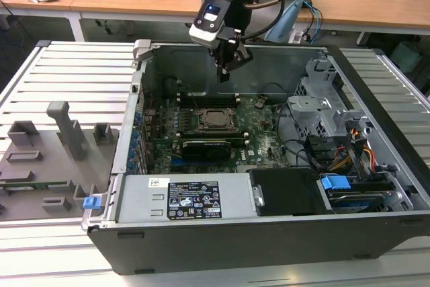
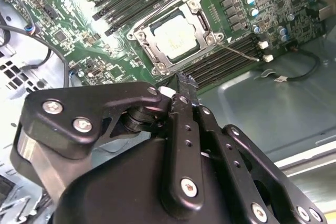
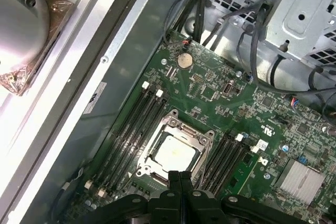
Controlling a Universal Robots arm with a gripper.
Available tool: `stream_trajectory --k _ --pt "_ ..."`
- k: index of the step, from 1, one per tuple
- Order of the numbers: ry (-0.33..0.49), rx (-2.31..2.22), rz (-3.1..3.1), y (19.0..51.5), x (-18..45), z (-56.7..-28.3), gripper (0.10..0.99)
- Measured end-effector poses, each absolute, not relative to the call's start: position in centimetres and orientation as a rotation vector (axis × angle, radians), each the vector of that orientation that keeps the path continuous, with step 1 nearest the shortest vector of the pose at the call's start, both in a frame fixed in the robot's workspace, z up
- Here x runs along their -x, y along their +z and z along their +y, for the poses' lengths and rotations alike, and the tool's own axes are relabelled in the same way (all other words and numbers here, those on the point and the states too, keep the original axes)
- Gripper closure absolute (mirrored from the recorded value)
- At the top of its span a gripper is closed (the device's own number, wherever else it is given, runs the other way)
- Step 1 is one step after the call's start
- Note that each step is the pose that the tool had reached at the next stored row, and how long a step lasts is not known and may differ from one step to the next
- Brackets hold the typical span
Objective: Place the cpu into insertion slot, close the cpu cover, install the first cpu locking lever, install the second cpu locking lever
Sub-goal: 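Install the first cpu locking lever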
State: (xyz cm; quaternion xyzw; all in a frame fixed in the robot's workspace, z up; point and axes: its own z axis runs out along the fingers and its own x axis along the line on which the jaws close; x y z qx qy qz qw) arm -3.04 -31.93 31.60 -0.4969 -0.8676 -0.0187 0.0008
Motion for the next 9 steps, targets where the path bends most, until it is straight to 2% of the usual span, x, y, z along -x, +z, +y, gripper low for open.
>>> stream_trajectory --k 9 --pt "-0.058 1.393 -2.811 31.6 3.04 -31.93 0.976"
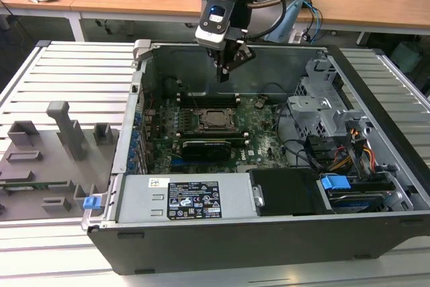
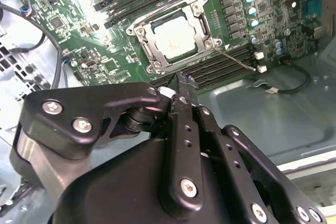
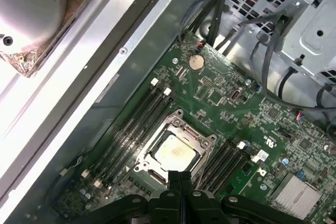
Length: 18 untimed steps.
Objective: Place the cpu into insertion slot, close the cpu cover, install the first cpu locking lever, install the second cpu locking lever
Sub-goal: 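Install the first cpu locking lever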
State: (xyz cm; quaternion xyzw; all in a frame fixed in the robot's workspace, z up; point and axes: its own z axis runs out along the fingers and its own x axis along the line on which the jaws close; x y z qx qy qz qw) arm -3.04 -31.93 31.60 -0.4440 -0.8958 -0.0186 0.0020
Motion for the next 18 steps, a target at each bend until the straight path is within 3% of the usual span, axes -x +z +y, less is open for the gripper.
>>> stream_trajectory --k 18 --pt "-0.057 0.986 -2.973 31.6 3.04 -31.93 0.976"
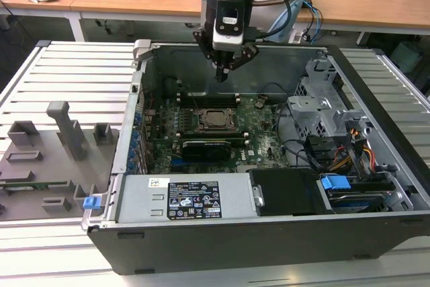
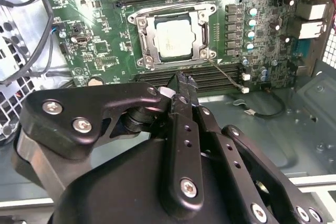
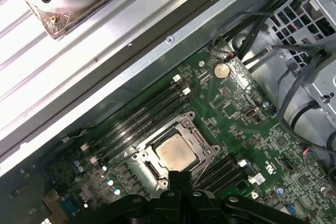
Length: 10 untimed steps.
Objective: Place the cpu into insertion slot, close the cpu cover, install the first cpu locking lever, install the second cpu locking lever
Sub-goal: 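Install the first cpu locking lever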
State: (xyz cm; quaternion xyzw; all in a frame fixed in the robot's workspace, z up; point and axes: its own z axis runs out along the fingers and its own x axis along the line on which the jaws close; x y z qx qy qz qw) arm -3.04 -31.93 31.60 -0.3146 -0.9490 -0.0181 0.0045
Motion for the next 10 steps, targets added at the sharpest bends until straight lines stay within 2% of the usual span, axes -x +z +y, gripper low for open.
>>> stream_trajectory --k 10 --pt "-0.056 0.845 -3.014 31.6 3.04 -31.93 0.976"
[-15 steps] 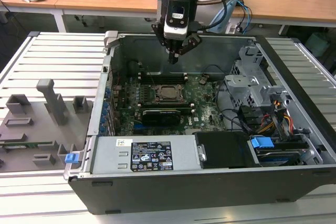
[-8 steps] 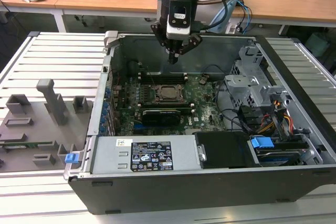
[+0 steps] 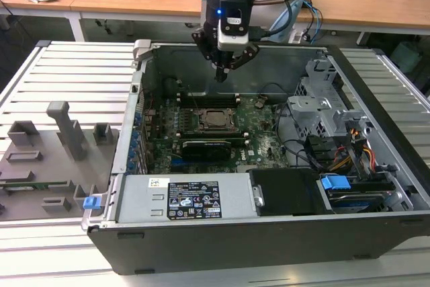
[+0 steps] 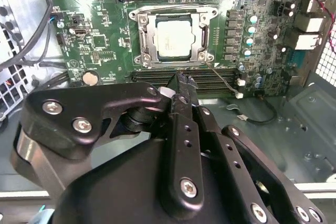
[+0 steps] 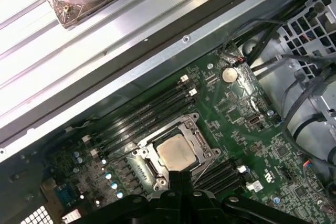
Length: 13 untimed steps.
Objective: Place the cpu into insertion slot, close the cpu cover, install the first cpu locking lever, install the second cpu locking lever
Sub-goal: 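Install the first cpu locking lever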
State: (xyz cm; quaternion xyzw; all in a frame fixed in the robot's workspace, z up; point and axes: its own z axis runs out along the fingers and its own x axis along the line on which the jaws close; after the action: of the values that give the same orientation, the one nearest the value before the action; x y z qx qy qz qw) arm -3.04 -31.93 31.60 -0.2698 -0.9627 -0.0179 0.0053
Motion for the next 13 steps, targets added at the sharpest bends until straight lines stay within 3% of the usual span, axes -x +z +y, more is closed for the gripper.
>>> stream_trajectory --k 13 --pt "-0.055 0.701 -3.049 31.57 3.04 -31.93 0.976"
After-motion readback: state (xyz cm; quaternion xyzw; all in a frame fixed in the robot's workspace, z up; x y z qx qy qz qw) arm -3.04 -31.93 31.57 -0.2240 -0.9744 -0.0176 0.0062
